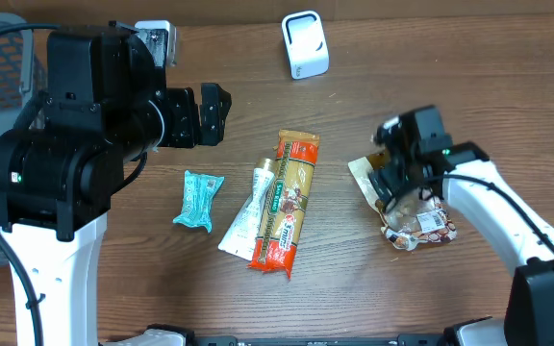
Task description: Scan the item barcode
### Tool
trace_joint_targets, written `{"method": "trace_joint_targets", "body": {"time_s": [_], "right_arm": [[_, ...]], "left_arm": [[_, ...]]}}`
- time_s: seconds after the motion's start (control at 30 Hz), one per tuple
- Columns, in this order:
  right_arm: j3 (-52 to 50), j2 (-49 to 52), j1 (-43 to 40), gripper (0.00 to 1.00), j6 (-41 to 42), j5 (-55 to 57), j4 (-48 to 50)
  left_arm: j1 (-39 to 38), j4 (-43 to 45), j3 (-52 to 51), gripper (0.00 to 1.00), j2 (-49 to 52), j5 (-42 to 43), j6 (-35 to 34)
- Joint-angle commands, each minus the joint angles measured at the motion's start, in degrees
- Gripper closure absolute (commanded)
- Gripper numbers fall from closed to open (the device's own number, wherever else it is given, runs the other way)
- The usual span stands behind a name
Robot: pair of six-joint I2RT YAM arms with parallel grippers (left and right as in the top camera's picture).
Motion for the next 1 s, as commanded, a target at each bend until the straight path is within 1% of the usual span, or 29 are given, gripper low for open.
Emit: {"method": "trace_joint_targets", "body": {"time_s": [0.0, 0.03, 0.07, 0.13, 0.17, 0.2, 0.23, 0.3, 0.33, 0.37, 0.57, 0.67, 0.73, 0.87, 0.97], "right_arm": [[2.7, -0.5, -2.1, 0.00, 14.3, -10.8, 2.3], [2.7, -0.5, -3.1, 0.02, 17.0, -12.0, 3.5], [2.7, -0.3, -4.5, 0.09, 21.2, -12.9, 4.5], [2.6, 0.1, -7.4, 0.42, 28.4, -12.7, 5.5], [2.2, 1.0, -10.2, 0.63, 35.1, -11.9, 5.8], [1.8, 1.6, -11.5, 0.73, 38.2, -11.0, 6.0], [1.3, 2.3, -12.5, 0.77, 40.9, -10.2, 6.3], [0.3, 3.6, -13.6, 0.90, 44.0, -8.5, 6.9], [0.0, 4.3, -13.7, 0.94, 44.9, -7.7, 7.1], [-0.2, 5.2, -13.7, 0.96, 45.8, -7.4, 7.3], [-0.2, 10.2, -11.5, 0.96, 45.7, -7.5, 9.2], [-0.2, 11.7, -9.7, 0.96, 43.1, -8.8, 9.1], [-0.2, 12.2, -8.1, 0.96, 38.8, -12.4, 8.9], [-0.2, 12.2, -5.2, 0.95, 26.6, -24.6, 8.2], [0.0, 12.2, -3.8, 0.93, 19.2, -30.4, 5.2]], "left_arm": [[0.0, 0.1, 0.4, 0.00, 0.1, 0.4, 1.3], [0.0, 0.1, 0.4, 0.00, 0.1, 0.4, 1.3], [0.0, 0.1, 0.4, 0.01, 0.1, 0.4, 1.3], [0.0, 0.1, 0.4, 0.01, 0.1, 0.4, 1.3], [0.0, 0.1, 0.4, 0.00, 0.1, 0.4, 1.3], [0.0, 0.1, 0.4, 0.00, 0.1, 0.4, 1.3], [0.0, 0.1, 0.4, 0.00, 0.1, 0.4, 1.3], [0.0, 0.1, 0.4, 0.00, 0.1, 0.4, 1.3], [0.0, 0.1, 0.4, 0.00, 0.1, 0.4, 1.3], [0.0, 0.1, 0.4, 0.01, 0.1, 0.4, 1.3], [0.0, 0.1, 0.4, 0.01, 0.1, 0.4, 1.3], [0.0, 0.1, 0.4, 0.00, 0.1, 0.4, 1.3], [0.0, 0.1, 0.4, 0.00, 0.1, 0.4, 1.3], [0.0, 0.1, 0.4, 0.01, 0.1, 0.4, 1.3], [0.0, 0.1, 0.4, 0.00, 0.1, 0.4, 1.3]]}}
